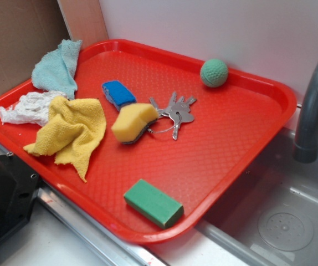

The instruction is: Grab the green ball.

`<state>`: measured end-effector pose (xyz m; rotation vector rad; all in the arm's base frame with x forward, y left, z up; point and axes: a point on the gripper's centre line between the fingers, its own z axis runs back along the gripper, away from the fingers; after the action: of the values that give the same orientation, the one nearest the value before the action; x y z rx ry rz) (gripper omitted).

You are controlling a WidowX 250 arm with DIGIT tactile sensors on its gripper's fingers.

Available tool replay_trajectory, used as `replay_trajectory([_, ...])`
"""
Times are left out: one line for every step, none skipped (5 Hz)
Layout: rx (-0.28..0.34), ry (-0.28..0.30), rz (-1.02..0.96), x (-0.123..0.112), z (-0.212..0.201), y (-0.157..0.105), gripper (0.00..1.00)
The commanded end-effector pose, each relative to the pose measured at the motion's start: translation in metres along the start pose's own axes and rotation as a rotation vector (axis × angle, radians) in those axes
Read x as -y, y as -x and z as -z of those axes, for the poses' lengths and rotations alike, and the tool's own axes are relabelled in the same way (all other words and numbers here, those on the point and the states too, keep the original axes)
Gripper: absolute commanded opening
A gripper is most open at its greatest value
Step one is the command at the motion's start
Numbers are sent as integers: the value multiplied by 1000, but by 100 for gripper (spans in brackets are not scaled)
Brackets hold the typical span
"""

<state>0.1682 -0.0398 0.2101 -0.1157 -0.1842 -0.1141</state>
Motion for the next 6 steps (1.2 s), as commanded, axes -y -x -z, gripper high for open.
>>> replay_trajectory([259, 7, 124, 9, -6, -52, 100])
replay_trajectory([259, 7, 124, 9, -6, -52, 100])
replay_trajectory([259, 7, 124, 9, -6, -52, 100])
replay_trajectory([215, -74, 271, 22, 47, -89, 100])
replay_trajectory([222, -81, 281, 25, 69, -104, 100])
replay_trajectory([227, -37, 272, 29, 109, -117, 100])
